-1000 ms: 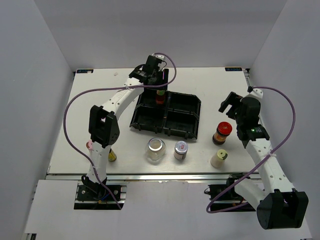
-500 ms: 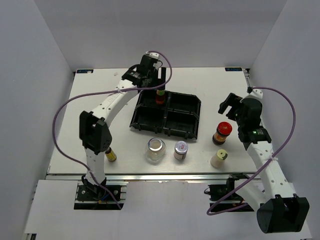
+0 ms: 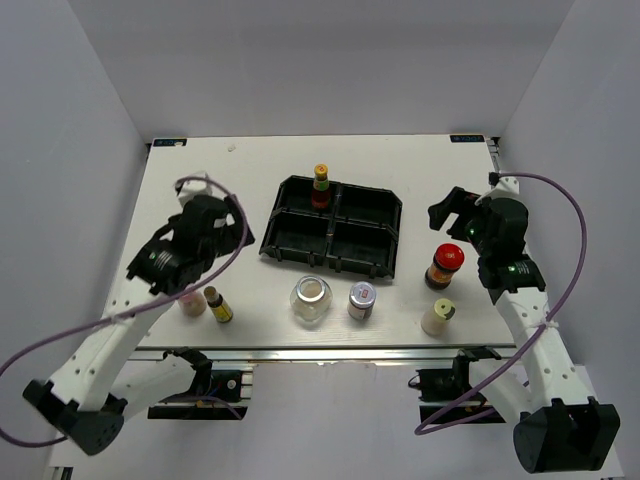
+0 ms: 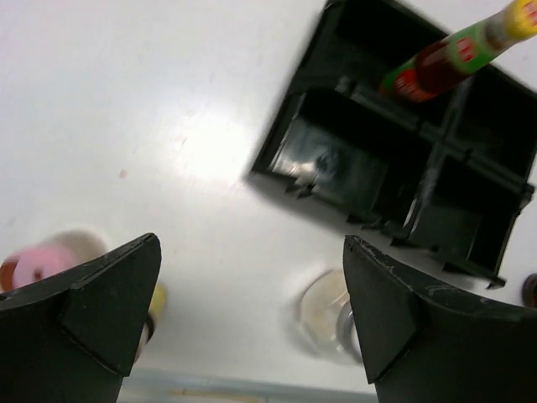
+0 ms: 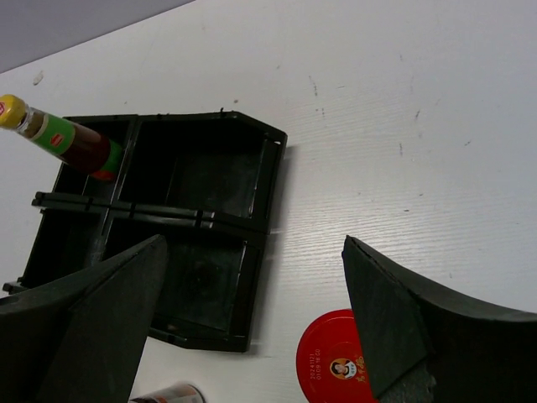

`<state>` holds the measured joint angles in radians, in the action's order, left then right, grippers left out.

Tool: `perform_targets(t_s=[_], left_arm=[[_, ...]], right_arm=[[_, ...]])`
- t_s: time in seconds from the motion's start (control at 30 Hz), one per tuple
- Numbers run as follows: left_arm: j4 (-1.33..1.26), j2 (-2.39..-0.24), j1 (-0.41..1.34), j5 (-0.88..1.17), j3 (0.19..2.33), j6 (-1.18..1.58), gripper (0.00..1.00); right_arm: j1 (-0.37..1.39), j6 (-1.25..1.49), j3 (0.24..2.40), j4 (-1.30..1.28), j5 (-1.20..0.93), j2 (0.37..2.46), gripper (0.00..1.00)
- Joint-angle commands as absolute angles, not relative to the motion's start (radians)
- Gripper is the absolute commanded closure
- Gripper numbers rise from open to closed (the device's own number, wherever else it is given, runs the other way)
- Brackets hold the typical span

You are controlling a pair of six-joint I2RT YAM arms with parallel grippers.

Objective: Organize the condiment bottles

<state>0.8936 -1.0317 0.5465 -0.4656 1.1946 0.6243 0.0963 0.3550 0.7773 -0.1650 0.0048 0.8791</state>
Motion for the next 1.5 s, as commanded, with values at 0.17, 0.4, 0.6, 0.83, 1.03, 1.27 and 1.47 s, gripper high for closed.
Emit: perform_targets(t_s=[0.17,0.4,0.6,0.83,1.03,1.27,1.47], left_arm=[[1.137,-0.838,0.551,-0.505,0.962,0.864,0.02],[1.149,-0.864,0.551,-0.522,0.888,0.914,0.08],[1.141,-0.89,0.551,-0.519,0.856,0.922,0.27],[1.154,-0.876,0.551,-0.529,0.822,0.953,0.46],[1.158,-0.89,0.551,-0.534,0.818,0.948,0.66],[1.117,-0.88,0.551,-0.52,0.887,0.896,1.0],[0.98,-0.965,0.551,-0.557,1.063,0.786,1.0]], right_arm=[[0.095,0.351,0.804,-0.112,-0.074,0.907,0.1],[0.094,0.354,0.804,-0.114,-0.063,0.92,0.11],[0.094,0.354,0.804,-0.117,-0.048,0.922,0.11],[0.094,0.359,0.804,-0.118,-0.032,0.928,0.11],[0.094,0.36,0.805,-0.124,-0.018,0.931,0.11],[0.094,0.362,0.807,-0.129,-0.014,0.922,0.11],[0.094,0.353,0.808,-0.135,-0.005,0.914,0.11]])
